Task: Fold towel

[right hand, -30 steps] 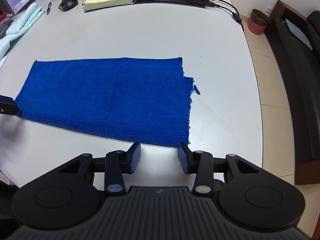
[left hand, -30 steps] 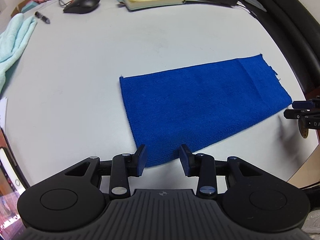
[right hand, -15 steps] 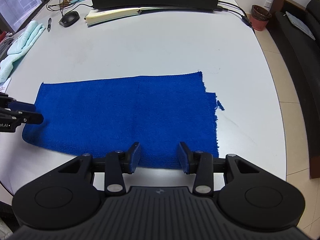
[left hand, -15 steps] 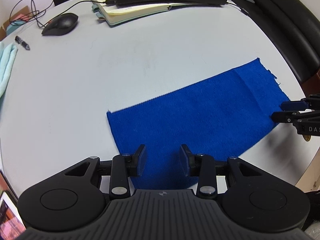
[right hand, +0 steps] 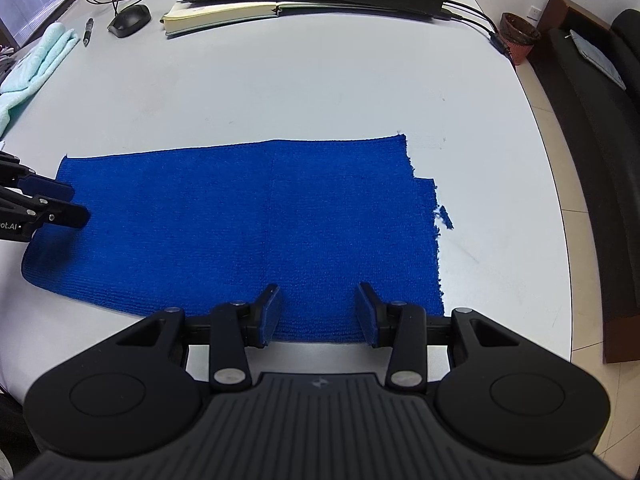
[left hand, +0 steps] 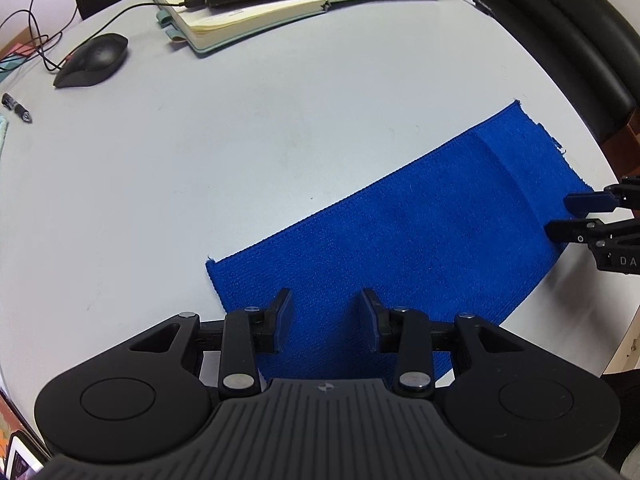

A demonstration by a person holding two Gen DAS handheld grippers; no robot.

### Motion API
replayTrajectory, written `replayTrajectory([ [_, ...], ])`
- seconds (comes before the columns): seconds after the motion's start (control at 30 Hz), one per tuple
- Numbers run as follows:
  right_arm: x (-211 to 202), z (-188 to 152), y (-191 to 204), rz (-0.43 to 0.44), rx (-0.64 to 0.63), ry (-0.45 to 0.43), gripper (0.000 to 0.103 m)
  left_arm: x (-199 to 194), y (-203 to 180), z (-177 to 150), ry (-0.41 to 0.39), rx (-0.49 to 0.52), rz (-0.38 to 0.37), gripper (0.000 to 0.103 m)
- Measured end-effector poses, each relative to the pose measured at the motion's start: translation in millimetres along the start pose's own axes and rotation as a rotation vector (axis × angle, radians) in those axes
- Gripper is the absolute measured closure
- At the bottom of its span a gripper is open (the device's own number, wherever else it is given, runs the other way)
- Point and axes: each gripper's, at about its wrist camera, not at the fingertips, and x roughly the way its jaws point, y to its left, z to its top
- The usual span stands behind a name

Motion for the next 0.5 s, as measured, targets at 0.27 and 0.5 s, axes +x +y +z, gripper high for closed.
replayTrajectory([
  [0.27, 5.2, 13.8, -1.8, 0.003, -0.038, 0.01, 0.06, -5.0, -3.3, -13.1, -0.007, -0.023, 0.002, 0.063],
  [0.5, 11.4, 29.2, -0.4, 0.015, -0.101, 0.015, 0.06, -10.8, -7.7, -28.4, -0.001, -0.073, -0.001, 0.062],
])
